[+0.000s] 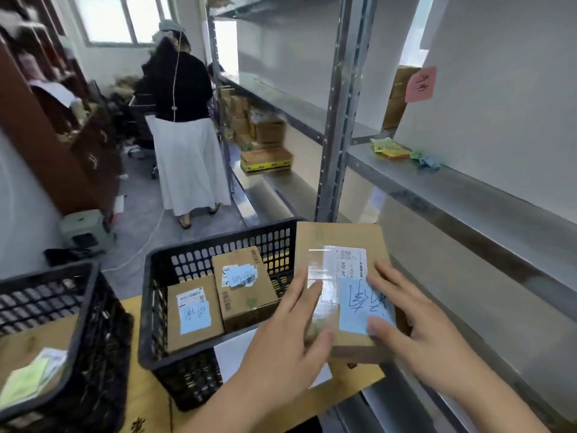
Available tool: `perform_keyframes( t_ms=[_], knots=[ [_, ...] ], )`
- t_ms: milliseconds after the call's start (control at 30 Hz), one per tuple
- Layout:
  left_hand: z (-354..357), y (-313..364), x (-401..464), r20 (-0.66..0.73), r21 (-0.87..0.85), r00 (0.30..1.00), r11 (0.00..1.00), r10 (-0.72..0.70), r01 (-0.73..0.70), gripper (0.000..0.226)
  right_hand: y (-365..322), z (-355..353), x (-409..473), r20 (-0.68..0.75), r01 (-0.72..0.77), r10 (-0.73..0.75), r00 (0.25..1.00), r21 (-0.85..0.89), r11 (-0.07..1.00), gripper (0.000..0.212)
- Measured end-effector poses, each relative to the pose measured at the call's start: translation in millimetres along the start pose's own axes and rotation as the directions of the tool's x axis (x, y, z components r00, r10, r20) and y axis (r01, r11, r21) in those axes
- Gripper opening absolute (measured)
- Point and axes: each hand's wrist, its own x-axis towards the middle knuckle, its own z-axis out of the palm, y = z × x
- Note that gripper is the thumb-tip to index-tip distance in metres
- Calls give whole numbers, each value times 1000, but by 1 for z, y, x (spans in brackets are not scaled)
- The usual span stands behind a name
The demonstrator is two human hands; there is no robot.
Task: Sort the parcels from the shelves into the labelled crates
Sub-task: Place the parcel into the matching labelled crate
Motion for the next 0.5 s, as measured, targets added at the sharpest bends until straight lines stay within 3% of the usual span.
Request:
perform_keyframes(
  t_ms=[300, 500],
  knots=[
    [-25, -34, 72, -136, 93, 987, 990, -90, 103, 69, 3, 11, 131, 160, 63, -55, 986, -50, 997, 70],
    [-17, -90, 132, -87, 39, 977, 979, -195, 199, 71, 35, 46, 213, 301, -3, 31, 953, -90, 996, 68]
  ],
)
